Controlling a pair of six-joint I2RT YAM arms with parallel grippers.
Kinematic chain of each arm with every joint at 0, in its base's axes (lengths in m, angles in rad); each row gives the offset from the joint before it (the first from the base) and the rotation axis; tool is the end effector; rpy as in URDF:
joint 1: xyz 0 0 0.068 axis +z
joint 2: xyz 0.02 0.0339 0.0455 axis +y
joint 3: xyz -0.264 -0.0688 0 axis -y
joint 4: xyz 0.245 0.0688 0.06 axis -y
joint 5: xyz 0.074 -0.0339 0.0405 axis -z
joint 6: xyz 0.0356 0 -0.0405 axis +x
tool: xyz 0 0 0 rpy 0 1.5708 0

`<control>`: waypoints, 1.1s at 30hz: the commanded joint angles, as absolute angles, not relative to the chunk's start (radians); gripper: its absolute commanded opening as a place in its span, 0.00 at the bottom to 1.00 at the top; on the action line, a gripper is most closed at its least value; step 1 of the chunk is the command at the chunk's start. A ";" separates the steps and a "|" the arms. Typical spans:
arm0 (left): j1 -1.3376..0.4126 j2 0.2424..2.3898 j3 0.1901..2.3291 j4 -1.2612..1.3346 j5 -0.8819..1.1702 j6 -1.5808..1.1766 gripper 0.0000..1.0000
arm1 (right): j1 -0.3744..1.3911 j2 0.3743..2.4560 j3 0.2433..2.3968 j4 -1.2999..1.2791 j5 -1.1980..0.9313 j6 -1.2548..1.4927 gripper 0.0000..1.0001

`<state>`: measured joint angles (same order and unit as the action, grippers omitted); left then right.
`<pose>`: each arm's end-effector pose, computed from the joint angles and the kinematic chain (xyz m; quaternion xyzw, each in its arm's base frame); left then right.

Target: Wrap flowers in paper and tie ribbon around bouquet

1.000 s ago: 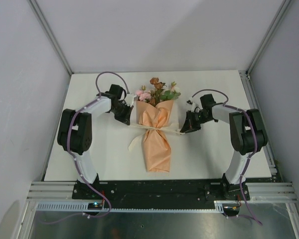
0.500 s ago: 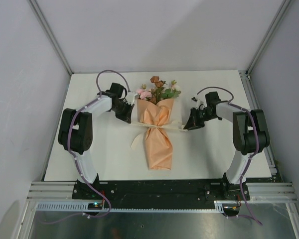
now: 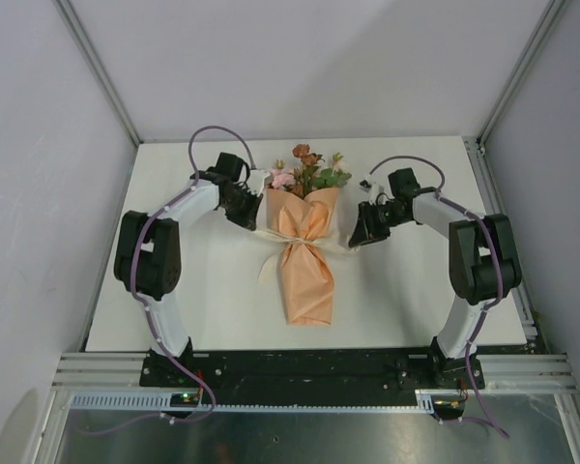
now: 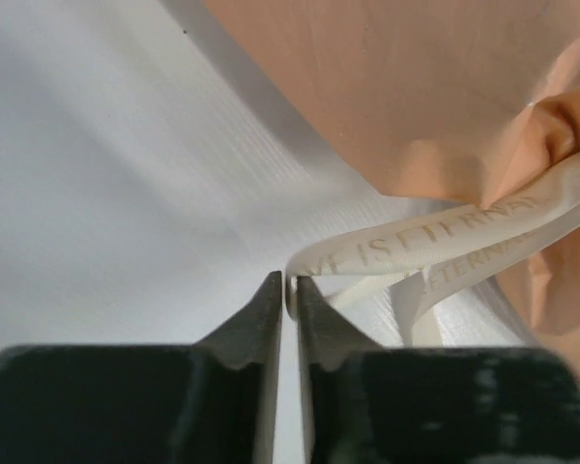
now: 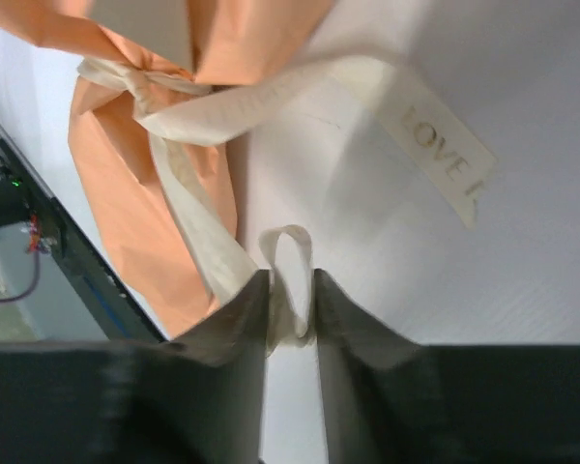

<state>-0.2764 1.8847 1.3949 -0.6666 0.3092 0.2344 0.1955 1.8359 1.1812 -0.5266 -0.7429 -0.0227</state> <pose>0.3717 -0.1167 0.2035 0.2749 0.9276 -0.1549 0.2001 0.3466 0.0932 0.1740 -0.1694 0.9011 0.3703 0.1489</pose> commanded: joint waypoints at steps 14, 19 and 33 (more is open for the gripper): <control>-0.124 1.602 1.442 -0.682 0.578 0.086 0.94 | 0.112 1.611 1.311 -0.524 -0.726 -0.113 0.89; -0.049 1.538 1.461 -0.721 0.476 0.094 0.99 | 0.007 1.557 1.311 -0.580 -0.716 -0.152 0.98; 0.025 1.473 1.169 -0.690 0.252 0.215 1.00 | -0.185 1.454 1.037 -0.519 -0.657 -0.254 1.00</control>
<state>0.0204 1.4712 1.2274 -0.7189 0.3222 0.1669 -0.1890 1.5002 1.0985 -0.5762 -0.6727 -0.2050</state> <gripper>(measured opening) 0.994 0.993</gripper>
